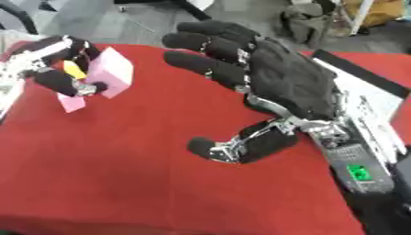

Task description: Pick up the objects with one hand, pass them to the other hand, and then place them into the box on the other side of the table.

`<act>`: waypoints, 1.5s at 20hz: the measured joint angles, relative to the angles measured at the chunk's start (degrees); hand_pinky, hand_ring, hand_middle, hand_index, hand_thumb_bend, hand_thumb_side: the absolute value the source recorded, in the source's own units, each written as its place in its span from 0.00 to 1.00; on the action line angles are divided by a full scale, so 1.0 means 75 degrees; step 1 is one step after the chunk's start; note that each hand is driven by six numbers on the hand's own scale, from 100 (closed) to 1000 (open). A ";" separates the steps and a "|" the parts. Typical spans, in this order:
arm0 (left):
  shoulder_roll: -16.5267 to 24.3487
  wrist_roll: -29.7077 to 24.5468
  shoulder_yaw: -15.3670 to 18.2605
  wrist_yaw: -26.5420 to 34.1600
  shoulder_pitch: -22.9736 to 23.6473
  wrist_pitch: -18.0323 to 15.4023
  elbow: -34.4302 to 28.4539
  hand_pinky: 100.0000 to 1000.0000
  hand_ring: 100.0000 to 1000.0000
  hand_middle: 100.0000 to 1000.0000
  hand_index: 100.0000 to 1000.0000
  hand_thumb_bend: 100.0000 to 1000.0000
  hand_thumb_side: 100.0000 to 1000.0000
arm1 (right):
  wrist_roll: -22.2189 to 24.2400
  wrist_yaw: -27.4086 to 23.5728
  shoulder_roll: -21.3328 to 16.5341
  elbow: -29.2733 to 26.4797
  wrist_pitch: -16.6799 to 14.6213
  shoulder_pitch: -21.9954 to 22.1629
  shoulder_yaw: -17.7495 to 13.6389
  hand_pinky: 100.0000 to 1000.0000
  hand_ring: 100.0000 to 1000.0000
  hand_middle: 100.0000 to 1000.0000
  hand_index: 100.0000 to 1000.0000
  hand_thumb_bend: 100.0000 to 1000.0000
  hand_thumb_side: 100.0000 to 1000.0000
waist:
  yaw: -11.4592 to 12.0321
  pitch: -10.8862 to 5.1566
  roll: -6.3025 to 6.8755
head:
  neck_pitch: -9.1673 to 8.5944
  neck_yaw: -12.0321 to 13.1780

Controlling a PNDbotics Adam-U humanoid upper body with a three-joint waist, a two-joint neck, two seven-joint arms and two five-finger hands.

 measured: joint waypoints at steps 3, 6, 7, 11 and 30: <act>-0.0233 -0.0201 -0.0237 0.0472 -0.0153 0.0031 -0.0019 0.62 0.45 0.43 0.63 0.29 0.12 | -0.0165 0.0031 0.0072 -0.0001 -0.0064 -0.0099 0.0054 0.92 0.96 0.95 1.00 0.28 0.46 | -0.0006 0.0000 0.0000 | 0.0000 -0.0036; -0.0413 -0.0485 -0.0469 0.0744 -0.0322 0.0080 -0.0035 0.62 0.46 0.43 0.63 0.29 0.13 | -0.0208 0.0088 0.0124 -0.0001 -0.0164 -0.0204 0.0152 0.92 0.96 0.94 1.00 0.27 0.42 | -0.0009 0.0000 -0.0001 | 0.0000 -0.0075; -0.0454 -0.0603 -0.0544 0.0820 -0.0372 0.0091 -0.0039 0.62 0.46 0.43 0.63 0.29 0.13 | -0.0192 0.0089 0.0130 0.0003 -0.0209 -0.0233 0.0192 0.92 0.95 0.94 1.00 0.27 0.42 | -0.0009 0.0000 -0.0001 | 0.0000 -0.0091; -0.0547 -0.1107 -0.0841 0.1043 -0.0565 0.0105 -0.0173 0.63 0.47 0.44 0.64 0.30 0.14 | 0.0030 0.0066 0.0172 0.0070 -0.0425 -0.0346 0.0351 0.91 0.94 0.94 1.00 0.26 0.40 | -0.0007 0.0001 -0.0001 | 0.0000 -0.0135; -0.0587 -0.2045 -0.1267 0.1473 -0.0833 0.0259 -0.0561 0.66 0.54 0.50 0.69 0.32 0.19 | 0.1294 0.0073 0.0207 0.0644 -0.0718 -0.0456 0.0366 0.90 0.92 0.91 1.00 0.26 0.33 | 0.0033 0.0017 0.0044 | 0.0000 -0.0195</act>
